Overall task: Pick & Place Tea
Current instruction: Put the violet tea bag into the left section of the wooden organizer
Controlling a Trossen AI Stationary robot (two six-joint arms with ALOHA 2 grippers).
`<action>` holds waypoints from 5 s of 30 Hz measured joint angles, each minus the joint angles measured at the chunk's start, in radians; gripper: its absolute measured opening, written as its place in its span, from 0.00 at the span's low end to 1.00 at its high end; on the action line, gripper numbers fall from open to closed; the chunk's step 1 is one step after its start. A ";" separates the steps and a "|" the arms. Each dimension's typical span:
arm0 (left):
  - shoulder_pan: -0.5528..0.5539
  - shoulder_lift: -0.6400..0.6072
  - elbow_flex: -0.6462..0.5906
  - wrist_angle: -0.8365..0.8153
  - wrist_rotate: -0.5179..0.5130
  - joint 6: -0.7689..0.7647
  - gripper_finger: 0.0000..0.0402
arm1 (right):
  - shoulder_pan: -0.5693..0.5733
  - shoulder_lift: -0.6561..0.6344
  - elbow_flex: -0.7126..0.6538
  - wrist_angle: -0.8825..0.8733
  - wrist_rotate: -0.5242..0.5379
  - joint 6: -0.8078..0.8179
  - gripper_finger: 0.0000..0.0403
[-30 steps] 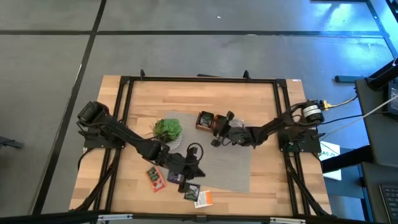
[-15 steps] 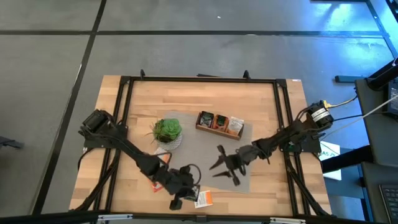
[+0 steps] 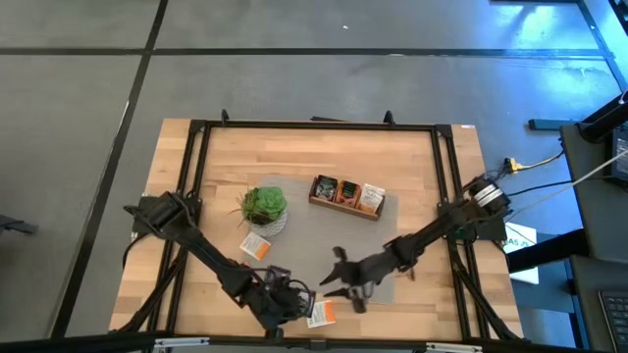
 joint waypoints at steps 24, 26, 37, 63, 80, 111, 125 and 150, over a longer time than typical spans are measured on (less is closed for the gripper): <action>0.008 0.078 0.005 0.016 -0.063 -0.077 0.03 | -0.083 0.156 0.322 -0.550 -0.095 0.464 0.38; 0.008 0.079 0.005 0.016 -0.063 -0.077 0.03 | -0.088 0.156 0.322 -0.551 -0.096 0.466 0.38; 0.009 0.079 0.003 0.020 -0.058 -0.076 0.03 | -0.114 0.218 0.323 -0.478 -0.195 0.515 0.38; 0.022 0.084 0.000 0.050 -0.108 -0.031 0.03 | -0.113 0.221 0.322 -0.469 -0.276 0.551 0.38; 0.024 0.084 0.000 0.062 -0.136 -0.013 0.03 | -0.113 0.221 0.321 -0.475 -0.278 0.542 0.11; 0.178 -0.254 -0.003 0.058 -0.346 0.237 0.16 | 0.082 -0.696 -0.257 -0.396 0.590 0.178 0.03; 0.372 -0.248 -0.001 0.720 -0.075 0.761 0.43 | 0.094 -0.748 -0.348 0.361 0.459 -0.557 0.04; 0.411 -0.248 -0.001 0.784 -0.097 0.736 0.33 | 0.043 -0.678 -0.348 0.425 0.467 -0.633 0.04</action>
